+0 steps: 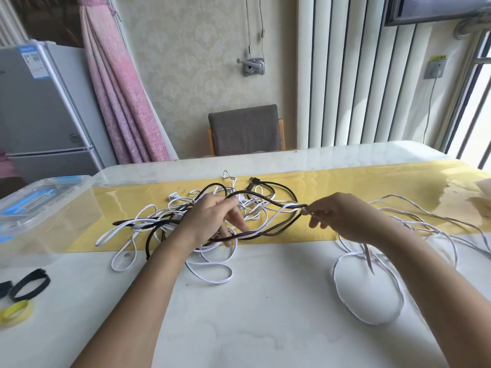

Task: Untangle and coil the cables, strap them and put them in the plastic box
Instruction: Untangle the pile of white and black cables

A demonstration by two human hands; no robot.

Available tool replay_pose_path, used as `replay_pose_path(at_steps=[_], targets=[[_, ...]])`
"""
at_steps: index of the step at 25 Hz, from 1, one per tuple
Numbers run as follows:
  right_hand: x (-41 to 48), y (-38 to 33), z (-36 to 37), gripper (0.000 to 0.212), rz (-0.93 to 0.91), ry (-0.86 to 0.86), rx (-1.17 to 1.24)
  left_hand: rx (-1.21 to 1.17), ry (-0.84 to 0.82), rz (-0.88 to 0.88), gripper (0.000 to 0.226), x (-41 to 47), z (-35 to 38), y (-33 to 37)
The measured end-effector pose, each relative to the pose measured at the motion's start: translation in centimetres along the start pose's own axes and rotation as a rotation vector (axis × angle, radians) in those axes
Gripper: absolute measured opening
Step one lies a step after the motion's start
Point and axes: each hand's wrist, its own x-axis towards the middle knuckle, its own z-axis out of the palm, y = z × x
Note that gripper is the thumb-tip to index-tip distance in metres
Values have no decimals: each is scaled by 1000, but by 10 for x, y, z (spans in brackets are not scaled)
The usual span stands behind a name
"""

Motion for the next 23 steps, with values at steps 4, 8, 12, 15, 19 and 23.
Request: replay_pose_path(at_steps=[4,8,12,15,19,23], targets=[[4,-16,19,41,-22,112,0,-15,-148,-50,44,-3,8,5],[5,-33,23,33,82,286,588,110,-317,-142,41,-5,26,2],[0,-42,29,21,-17,209,322,226,-445,-156,32,-9,34,-1],[2,-40,29,36,30,201,200,61,-429,-118,44,-9,35,1],[1,-37,30,24,75,192,162,-19,-201,-19,27,-9,47,5],[6,-36,37,18,71,216,170,169,-39,115,13,-6,48,3]])
